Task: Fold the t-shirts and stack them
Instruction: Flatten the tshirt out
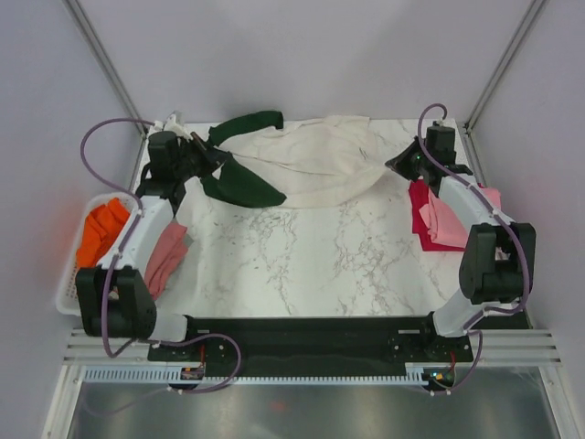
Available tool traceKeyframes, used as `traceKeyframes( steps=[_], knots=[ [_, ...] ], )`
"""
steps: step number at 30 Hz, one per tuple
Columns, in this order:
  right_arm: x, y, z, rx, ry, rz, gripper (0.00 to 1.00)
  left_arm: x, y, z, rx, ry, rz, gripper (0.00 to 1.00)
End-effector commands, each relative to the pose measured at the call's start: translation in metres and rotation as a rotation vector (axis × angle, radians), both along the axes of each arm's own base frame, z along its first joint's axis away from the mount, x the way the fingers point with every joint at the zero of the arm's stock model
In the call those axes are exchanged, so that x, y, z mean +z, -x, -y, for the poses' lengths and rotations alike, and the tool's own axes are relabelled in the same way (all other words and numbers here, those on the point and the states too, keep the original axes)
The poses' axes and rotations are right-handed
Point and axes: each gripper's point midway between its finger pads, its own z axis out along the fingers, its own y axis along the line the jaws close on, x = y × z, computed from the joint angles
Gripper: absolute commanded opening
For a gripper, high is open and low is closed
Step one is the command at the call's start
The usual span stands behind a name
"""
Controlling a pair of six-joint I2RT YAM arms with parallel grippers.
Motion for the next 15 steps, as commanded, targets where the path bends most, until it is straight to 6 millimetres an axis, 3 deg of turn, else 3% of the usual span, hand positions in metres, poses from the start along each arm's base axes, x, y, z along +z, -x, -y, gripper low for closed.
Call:
traceKeyframes(
  steps=[1, 2, 3, 4, 5, 6, 8, 9, 10, 11, 13, 14, 15],
  knots=[
    [0.004, 0.016, 0.004, 0.014, 0.039, 0.061, 0.00, 0.091, 0.046, 0.002, -0.009, 0.040, 0.292, 0.02],
    [0.001, 0.025, 0.006, 0.002, 0.047, 0.057, 0.00, 0.082, 0.053, 0.001, -0.001, 0.052, 0.269, 0.02],
    [-0.023, 0.040, 0.009, -0.008, 0.054, 0.004, 0.00, 0.067, 0.070, 0.001, 0.003, 0.060, 0.245, 0.02],
    [-0.023, 0.049, 0.014, -0.036, 0.070, 0.007, 0.00, 0.042, 0.080, 0.000, 0.011, 0.069, 0.187, 0.02],
    [-0.029, 0.057, 0.017, -0.051, 0.081, -0.006, 0.00, 0.036, 0.088, -0.001, 0.016, 0.074, 0.174, 0.02],
    [-0.047, 0.073, 0.020, -0.061, 0.091, -0.047, 0.00, 0.041, 0.101, -0.001, 0.013, 0.075, 0.199, 0.02],
    [-0.044, 0.088, 0.027, -0.088, 0.114, -0.036, 0.00, 0.029, 0.118, -0.002, 0.018, 0.070, 0.172, 0.02],
    [-0.054, 0.099, 0.033, -0.112, 0.144, -0.065, 0.00, 0.017, 0.125, -0.003, 0.018, 0.067, 0.151, 0.02],
    [-0.048, 0.109, 0.036, -0.111, 0.165, -0.052, 0.00, 0.026, 0.137, -0.004, 0.021, 0.066, 0.187, 0.02],
    [-0.049, 0.115, 0.037, -0.106, 0.176, -0.057, 0.00, 0.014, 0.145, -0.005, 0.026, 0.055, 0.154, 0.02],
    [-0.053, 0.134, 0.039, -0.095, 0.205, -0.069, 0.00, 0.012, 0.157, -0.009, 0.040, 0.038, 0.153, 0.02],
    [-0.054, 0.140, 0.040, -0.089, 0.213, -0.073, 0.00, 0.020, 0.167, -0.011, 0.042, 0.030, 0.189, 0.02],
    [-0.061, 0.149, 0.041, -0.088, 0.220, -0.089, 0.00, 0.012, 0.174, -0.013, 0.053, 0.021, 0.164, 0.02]
  ],
)
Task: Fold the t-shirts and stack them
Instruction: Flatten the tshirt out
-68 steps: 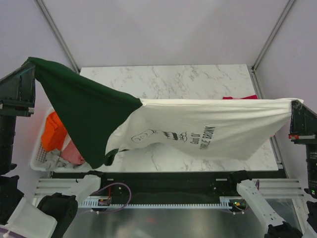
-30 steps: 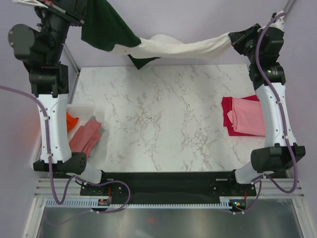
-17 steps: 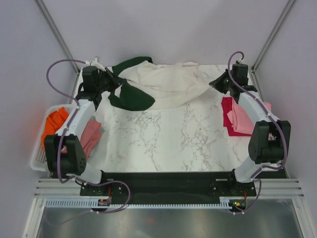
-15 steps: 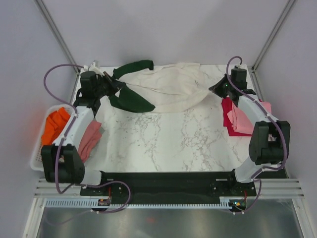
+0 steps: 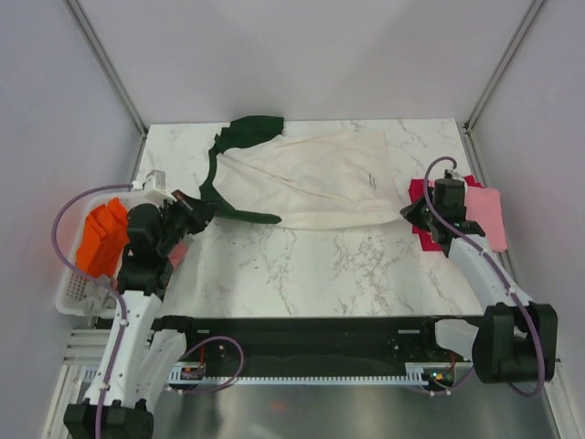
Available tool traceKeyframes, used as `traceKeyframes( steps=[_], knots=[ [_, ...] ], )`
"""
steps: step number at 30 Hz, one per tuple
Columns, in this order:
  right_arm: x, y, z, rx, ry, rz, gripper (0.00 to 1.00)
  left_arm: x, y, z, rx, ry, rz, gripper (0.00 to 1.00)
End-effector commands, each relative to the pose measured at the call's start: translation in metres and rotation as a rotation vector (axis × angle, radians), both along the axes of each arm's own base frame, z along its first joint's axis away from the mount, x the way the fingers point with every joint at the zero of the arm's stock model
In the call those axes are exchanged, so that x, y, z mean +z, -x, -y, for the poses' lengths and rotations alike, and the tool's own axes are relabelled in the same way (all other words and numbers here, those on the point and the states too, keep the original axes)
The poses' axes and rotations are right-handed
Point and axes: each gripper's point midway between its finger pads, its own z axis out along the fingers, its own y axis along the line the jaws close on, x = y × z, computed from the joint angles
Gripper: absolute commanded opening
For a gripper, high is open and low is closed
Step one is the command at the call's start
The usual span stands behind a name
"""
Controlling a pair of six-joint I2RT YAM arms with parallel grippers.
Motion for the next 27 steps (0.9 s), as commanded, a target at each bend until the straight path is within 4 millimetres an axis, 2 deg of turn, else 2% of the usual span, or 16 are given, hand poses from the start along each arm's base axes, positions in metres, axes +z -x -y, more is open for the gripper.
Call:
traceKeyframes(
  steps=[1, 2, 3, 5, 6, 7, 11, 14, 18, 19, 20, 22, 27],
  knots=[
    [0.001, 0.025, 0.012, 0.000, 0.084, 0.006, 0.00, 0.004, 0.023, -0.007, 0.034, -0.016, 0.013, 0.02],
    [0.001, 0.030, 0.012, 0.003, 0.087, 0.006, 0.00, 0.007, 0.033, -0.009, 0.041, -0.018, 0.034, 0.02],
    [-0.006, 0.040, 0.017, -0.012, 0.107, -0.018, 0.00, 0.001, 0.037, -0.012, 0.062, -0.022, 0.011, 0.02],
    [0.003, 0.049, 0.018, -0.012, 0.113, 0.015, 0.00, 0.000, 0.048, -0.017, 0.090, -0.023, 0.008, 0.02],
    [-0.003, 0.059, 0.018, -0.010, 0.114, -0.006, 0.00, -0.008, 0.054, -0.018, 0.095, -0.025, -0.024, 0.02],
    [0.003, 0.064, 0.018, -0.013, 0.117, 0.019, 0.00, -0.010, 0.057, -0.019, 0.102, -0.023, -0.033, 0.02],
    [0.000, 0.081, 0.018, -0.010, 0.114, 0.023, 0.00, -0.022, 0.068, -0.022, 0.126, -0.006, -0.073, 0.02],
    [-0.001, 0.085, 0.015, 0.003, 0.104, 0.025, 0.00, -0.023, 0.069, -0.023, 0.131, -0.006, -0.073, 0.02],
    [-0.004, 0.075, 0.015, 0.009, 0.108, 0.007, 0.00, -0.029, 0.058, -0.029, 0.164, -0.025, -0.110, 0.02],
    [-0.013, 0.072, 0.015, 0.015, 0.115, -0.034, 0.00, -0.036, 0.052, -0.029, 0.169, -0.031, -0.144, 0.02],
    [-0.010, 0.065, 0.016, 0.017, 0.119, -0.033, 0.00, -0.035, 0.046, -0.029, 0.170, -0.035, -0.142, 0.02],
    [-0.018, 0.056, 0.019, 0.015, 0.137, -0.074, 0.00, -0.038, 0.038, -0.031, 0.178, -0.047, -0.166, 0.02],
    [-0.013, 0.032, 0.024, 0.000, 0.161, -0.076, 0.00, -0.039, 0.016, -0.039, 0.216, -0.089, -0.205, 0.02]
  ],
)
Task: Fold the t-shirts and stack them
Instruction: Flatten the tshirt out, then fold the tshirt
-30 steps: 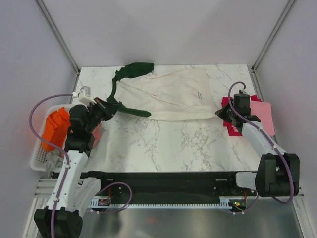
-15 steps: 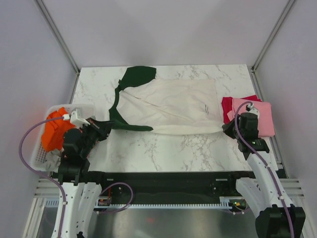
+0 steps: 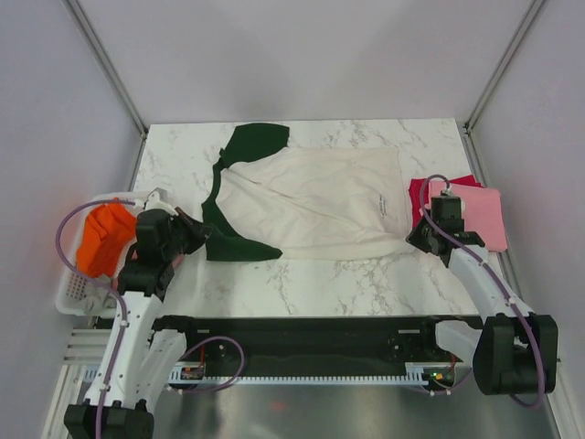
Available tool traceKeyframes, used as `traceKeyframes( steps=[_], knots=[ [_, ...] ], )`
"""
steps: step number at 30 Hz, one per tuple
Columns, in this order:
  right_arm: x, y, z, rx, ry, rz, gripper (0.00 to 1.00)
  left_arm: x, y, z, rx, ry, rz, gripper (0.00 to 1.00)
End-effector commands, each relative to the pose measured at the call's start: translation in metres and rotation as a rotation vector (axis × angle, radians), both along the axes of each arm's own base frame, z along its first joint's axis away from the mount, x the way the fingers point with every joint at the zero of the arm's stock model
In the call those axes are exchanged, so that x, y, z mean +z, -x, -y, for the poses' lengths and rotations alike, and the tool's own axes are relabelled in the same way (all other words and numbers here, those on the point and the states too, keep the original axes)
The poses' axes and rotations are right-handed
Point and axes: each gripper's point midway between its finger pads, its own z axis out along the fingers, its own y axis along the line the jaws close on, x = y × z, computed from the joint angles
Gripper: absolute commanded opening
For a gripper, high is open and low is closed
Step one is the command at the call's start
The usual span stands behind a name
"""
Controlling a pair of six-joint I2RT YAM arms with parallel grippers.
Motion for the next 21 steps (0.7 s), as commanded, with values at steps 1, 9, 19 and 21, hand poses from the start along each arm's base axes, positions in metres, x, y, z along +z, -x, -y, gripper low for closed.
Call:
traceKeyframes(
  steps=[1, 9, 19, 21],
  knots=[
    [0.028, -0.035, 0.008, -0.011, 0.045, 0.101, 0.00, 0.036, -0.019, -0.010, 0.049, -0.033, 0.110, 0.02],
    [0.031, -0.052, 0.020, -0.056, 0.094, 0.096, 0.00, 0.049, -0.042, -0.019, 0.104, -0.048, 0.133, 0.02],
    [0.036, -0.067, 0.029, -0.114, 0.117, 0.113, 0.00, 0.053, -0.070, -0.031, 0.192, -0.055, 0.136, 0.02],
    [0.036, -0.072, 0.026, -0.108, 0.103, 0.115, 0.00, 0.048, -0.076, -0.039, 0.236, -0.076, 0.122, 0.02]
  ],
)
